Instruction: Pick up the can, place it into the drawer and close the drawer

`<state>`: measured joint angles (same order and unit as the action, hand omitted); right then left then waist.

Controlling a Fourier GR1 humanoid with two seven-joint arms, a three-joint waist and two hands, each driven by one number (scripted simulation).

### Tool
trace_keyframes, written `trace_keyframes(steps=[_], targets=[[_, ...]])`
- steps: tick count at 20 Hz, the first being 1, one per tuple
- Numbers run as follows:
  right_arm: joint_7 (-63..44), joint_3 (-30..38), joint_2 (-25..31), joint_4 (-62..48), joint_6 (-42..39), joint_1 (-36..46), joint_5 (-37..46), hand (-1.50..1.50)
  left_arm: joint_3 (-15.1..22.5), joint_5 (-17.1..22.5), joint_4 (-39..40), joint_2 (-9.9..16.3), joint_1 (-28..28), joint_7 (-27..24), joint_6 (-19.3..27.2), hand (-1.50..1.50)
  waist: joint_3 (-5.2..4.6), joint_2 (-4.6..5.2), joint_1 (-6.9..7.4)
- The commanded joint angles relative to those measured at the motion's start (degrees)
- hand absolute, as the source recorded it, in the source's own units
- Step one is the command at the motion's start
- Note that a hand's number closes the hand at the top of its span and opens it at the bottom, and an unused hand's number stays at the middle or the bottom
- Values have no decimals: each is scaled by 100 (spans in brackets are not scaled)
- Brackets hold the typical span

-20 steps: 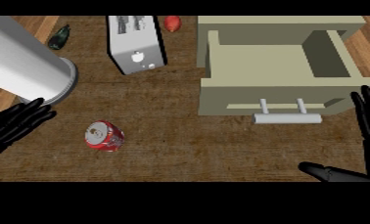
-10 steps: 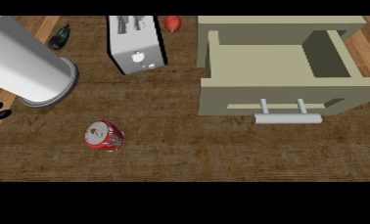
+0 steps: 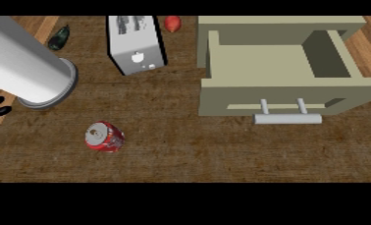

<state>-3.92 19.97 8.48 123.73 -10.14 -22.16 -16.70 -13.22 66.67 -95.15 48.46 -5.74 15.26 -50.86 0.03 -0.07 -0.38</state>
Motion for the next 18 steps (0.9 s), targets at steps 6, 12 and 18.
trace_keyframes(steps=[6,12,18], targets=[[-15,656,244,-308,-477,87,-612,-150,748,63,-47,-463,730,696,903,-150,-1,10,-28],[39,911,13,-150,-825,-277,-722,-150,720,-482,-390,-1078,385,845,994,-150,-2,-2,11],[-152,1109,151,-234,-934,-46,-699,-150,921,-1615,259,-1821,891,734,908,-150,-5,11,-11]])
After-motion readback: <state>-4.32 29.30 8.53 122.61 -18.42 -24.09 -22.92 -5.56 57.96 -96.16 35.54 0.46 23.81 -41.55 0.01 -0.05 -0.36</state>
